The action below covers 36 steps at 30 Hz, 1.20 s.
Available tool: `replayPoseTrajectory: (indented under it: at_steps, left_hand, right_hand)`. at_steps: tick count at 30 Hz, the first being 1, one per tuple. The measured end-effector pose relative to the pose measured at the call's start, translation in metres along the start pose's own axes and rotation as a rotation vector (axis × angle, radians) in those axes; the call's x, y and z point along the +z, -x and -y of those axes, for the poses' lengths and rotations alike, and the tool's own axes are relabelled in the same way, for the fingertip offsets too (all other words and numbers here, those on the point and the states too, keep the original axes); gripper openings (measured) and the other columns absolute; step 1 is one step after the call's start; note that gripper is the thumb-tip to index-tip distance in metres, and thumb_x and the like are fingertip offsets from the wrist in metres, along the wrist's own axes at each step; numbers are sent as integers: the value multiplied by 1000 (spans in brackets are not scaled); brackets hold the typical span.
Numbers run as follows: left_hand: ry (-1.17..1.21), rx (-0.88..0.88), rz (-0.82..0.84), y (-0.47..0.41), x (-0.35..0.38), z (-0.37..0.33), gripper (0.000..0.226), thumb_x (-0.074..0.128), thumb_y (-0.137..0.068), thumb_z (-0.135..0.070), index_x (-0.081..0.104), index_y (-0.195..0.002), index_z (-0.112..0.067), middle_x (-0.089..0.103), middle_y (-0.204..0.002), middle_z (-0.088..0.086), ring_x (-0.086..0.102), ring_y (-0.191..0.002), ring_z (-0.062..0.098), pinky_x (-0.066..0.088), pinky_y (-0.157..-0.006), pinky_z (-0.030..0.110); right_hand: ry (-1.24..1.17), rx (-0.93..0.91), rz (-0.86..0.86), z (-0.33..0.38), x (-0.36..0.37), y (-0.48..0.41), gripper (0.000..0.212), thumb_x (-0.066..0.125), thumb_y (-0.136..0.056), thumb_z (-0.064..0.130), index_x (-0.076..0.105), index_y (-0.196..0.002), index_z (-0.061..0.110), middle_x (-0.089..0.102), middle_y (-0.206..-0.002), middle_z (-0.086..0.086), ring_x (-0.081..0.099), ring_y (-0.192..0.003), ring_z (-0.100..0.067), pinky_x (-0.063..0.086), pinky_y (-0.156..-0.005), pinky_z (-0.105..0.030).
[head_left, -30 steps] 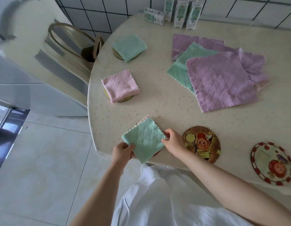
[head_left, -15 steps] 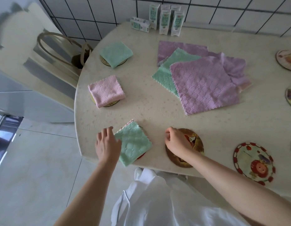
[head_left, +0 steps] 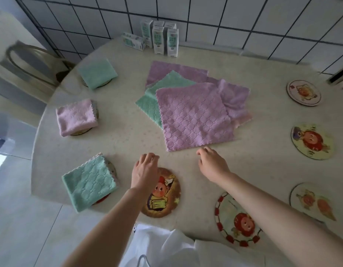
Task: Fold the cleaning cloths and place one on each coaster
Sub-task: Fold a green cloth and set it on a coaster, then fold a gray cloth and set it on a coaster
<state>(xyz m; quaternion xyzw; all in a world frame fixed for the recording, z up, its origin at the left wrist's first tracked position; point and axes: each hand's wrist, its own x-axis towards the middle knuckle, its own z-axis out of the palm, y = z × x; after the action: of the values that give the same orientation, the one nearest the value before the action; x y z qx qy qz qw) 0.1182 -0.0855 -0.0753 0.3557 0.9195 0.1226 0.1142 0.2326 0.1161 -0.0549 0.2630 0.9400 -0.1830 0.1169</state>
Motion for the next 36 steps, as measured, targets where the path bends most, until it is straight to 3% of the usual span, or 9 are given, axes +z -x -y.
replayPoseTrajectory:
  at_steps: [4,8,11,14,19,25,30,33,36]
  left_hand:
    - [-32,120,42,-15,12,-40,43,68,-74,-8,63,-116,-11,61,-117,5,55,-112,28,50,-87,39]
    - [-40,253,102,-43,16,-67,48,56,-81,-6,52,-128,-12,50,-134,3,42,-128,23,39,-104,34]
    - [-10,268,149,-63,18,-78,55,51,-84,-7,41,-138,-15,37,-146,1,27,-139,20,27,-113,33]
    - [35,271,166,-80,20,-82,62,52,-85,-5,33,-143,-18,30,-152,-1,18,-143,21,23,-116,36]
    - [25,266,171,-95,30,-74,69,52,-83,-5,29,-147,-18,23,-156,-1,14,-145,20,17,-118,35]
    - [-17,305,89,-106,39,-67,62,73,-74,-21,51,-131,-16,47,-141,1,39,-133,23,39,-107,40]
    - [-71,275,70,-115,37,-72,56,72,-74,-34,54,-125,-19,54,-130,-2,49,-119,21,46,-93,37]
    - [-16,242,37,-121,35,-71,45,69,-76,-21,59,-120,-19,58,-123,-5,53,-114,18,47,-91,34]
    - [90,222,73,-128,31,-62,34,62,-84,-13,64,-117,-18,61,-124,-6,55,-114,16,50,-90,35]
  right_hand:
    - [201,-102,-67,-40,-14,-5,27,57,-85,11,52,-112,12,52,-112,-5,52,-104,-29,51,-69,-39]
    - [278,-203,-64,-64,-27,-20,44,73,-75,19,56,-114,9,57,-111,-8,57,-100,-29,52,-70,-37]
    - [350,-234,-40,-68,-29,-34,51,73,-69,9,56,-118,7,59,-110,-9,60,-98,-29,53,-72,-36]
    - [341,-244,-66,-71,-26,-52,50,59,-65,-4,61,-115,3,63,-111,-12,64,-98,-33,55,-72,-36]
    - [361,-331,-87,-74,-15,-72,53,30,-74,9,65,-114,7,63,-119,-14,63,-103,-33,57,-69,-37]
    - [330,-302,-155,-72,-8,-87,15,53,-77,9,62,-89,13,63,-99,-4,61,-89,-27,54,-49,-34]
    - [216,-316,-159,-77,-18,-102,13,70,-65,7,61,-73,12,63,-70,-5,61,-69,-28,50,-50,-33]
    - [67,-300,-139,-80,-31,-108,3,64,-79,10,63,-82,10,67,-75,-7,62,-73,-30,49,-55,-34]
    - [-64,-248,-61,-90,-42,-107,10,59,-89,19,64,-93,11,67,-91,-6,61,-84,-26,47,-63,-35]
